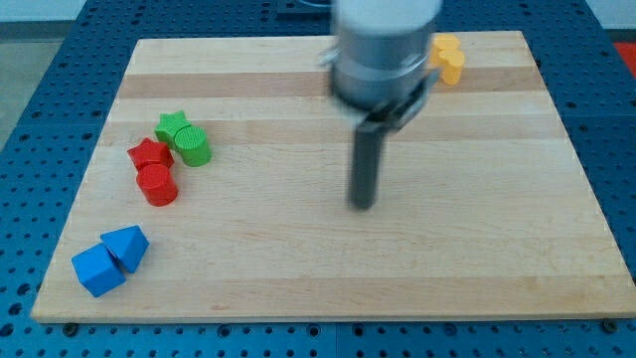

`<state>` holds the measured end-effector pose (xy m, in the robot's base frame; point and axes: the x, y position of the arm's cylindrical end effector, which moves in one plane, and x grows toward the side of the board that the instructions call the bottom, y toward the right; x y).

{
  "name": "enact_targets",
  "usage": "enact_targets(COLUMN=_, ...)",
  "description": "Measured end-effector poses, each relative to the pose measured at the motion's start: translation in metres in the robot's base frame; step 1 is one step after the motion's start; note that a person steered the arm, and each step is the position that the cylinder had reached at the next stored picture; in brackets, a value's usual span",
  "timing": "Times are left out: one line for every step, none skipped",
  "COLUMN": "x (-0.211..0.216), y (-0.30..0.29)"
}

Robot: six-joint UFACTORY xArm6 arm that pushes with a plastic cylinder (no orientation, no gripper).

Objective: Push the blue cube along with blue triangle towards the center

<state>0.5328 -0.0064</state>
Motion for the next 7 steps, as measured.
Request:
enact_targets(x=0.084, y=-0.099)
enact_targets(x=0.086, y=-0.12)
enact_targets(x=0.085, y=-0.235)
enact_targets(x=0.081, y=-0.297)
enact_targets(x=0.074, y=-0.275)
enact_targets(x=0.044, y=-0.238)
enact_targets(x=0.014, y=-0.215)
